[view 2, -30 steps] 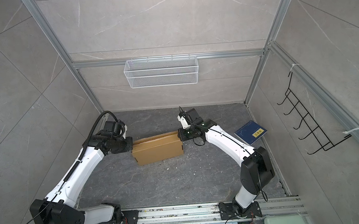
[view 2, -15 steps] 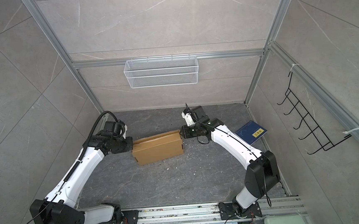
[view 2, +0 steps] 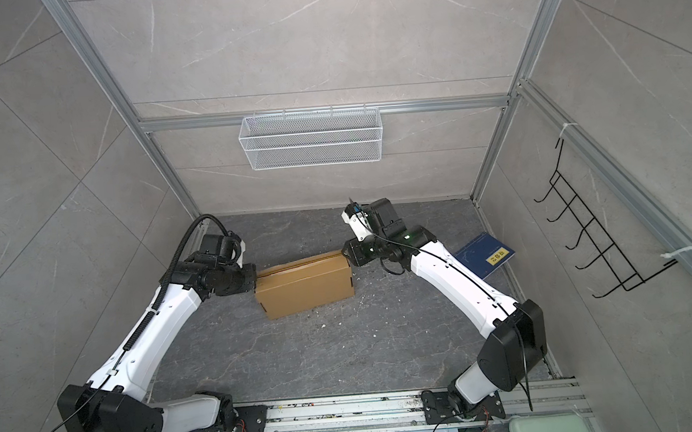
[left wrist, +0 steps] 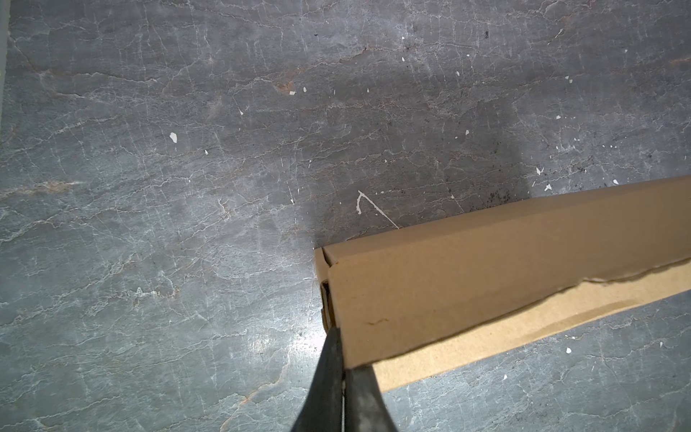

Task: Fold the paper box

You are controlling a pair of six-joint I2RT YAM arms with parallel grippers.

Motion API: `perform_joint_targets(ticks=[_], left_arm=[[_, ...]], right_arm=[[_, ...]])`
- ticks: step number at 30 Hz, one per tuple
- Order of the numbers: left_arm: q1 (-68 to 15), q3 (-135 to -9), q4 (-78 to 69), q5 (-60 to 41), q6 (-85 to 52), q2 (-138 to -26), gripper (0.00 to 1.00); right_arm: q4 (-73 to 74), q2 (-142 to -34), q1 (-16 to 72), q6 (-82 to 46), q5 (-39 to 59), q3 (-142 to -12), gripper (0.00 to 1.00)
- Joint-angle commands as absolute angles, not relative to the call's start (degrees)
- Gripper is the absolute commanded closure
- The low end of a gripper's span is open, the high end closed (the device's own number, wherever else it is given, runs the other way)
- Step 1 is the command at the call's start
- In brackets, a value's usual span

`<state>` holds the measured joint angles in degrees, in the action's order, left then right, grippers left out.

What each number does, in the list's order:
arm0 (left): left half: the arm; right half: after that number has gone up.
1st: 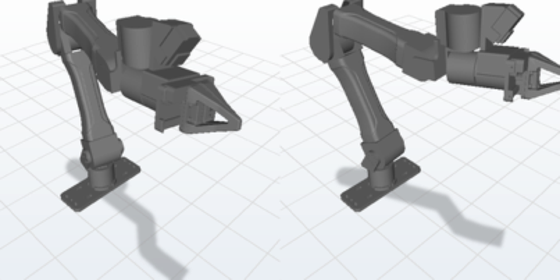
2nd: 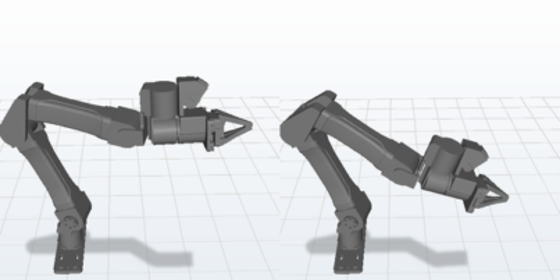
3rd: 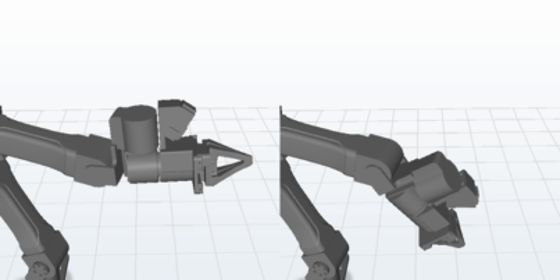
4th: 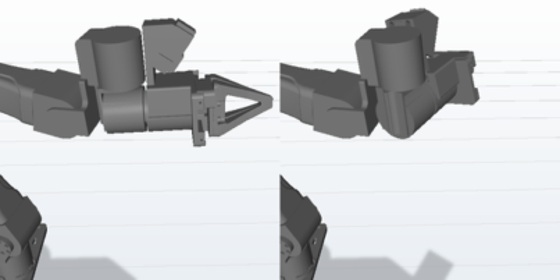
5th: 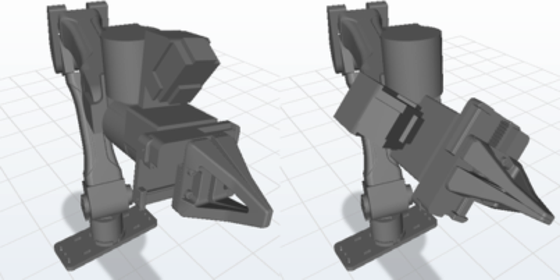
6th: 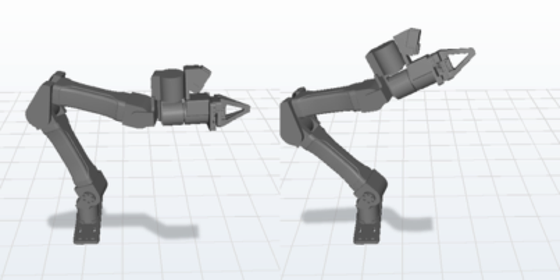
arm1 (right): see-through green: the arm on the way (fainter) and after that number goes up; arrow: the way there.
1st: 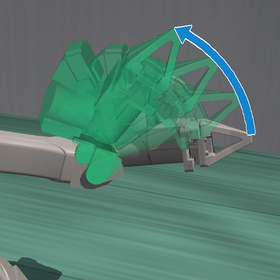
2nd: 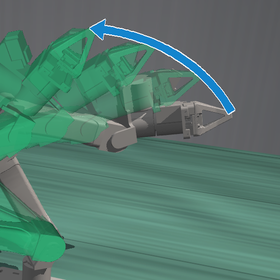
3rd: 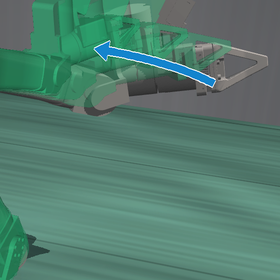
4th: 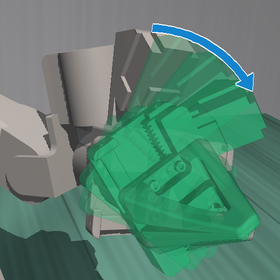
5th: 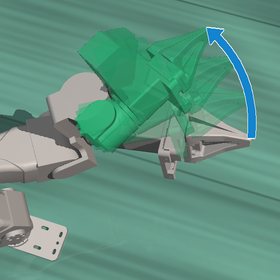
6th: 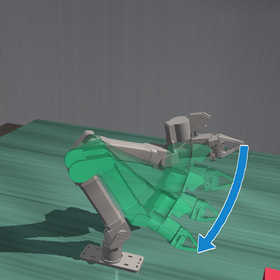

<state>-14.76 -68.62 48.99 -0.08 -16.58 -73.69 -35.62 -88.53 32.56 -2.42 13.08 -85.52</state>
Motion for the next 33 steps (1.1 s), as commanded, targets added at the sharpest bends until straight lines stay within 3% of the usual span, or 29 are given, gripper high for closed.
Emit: perform_joint_targets(ticks=[1,13,21,33], left_arm=[[-15.0,-66.6,53.9,-2.5,-15.4,-74.7,1.0],[-15.5,-66.4,53.4,-2.7,-15.0,-75.0,1.0],[-15.5,-66.3,53.1,-2.6,-15.0,-74.9,1.0],[-15.5,-66.3,52.9,-2.6,-15.0,-74.9,1.0]], right_arm=[[-38.2,-90.3,34.9,9.7,8.9,-89.2,0.51],[-32.8,-94.3,47.8,41.3,-0.8,-87.7,0.26],[-31.8,-101.3,49.0,43.7,-3.3,-94.3,0.24],[-27.5,-102.6,49.7,46.6,-4.0,-94.2,0.17]])
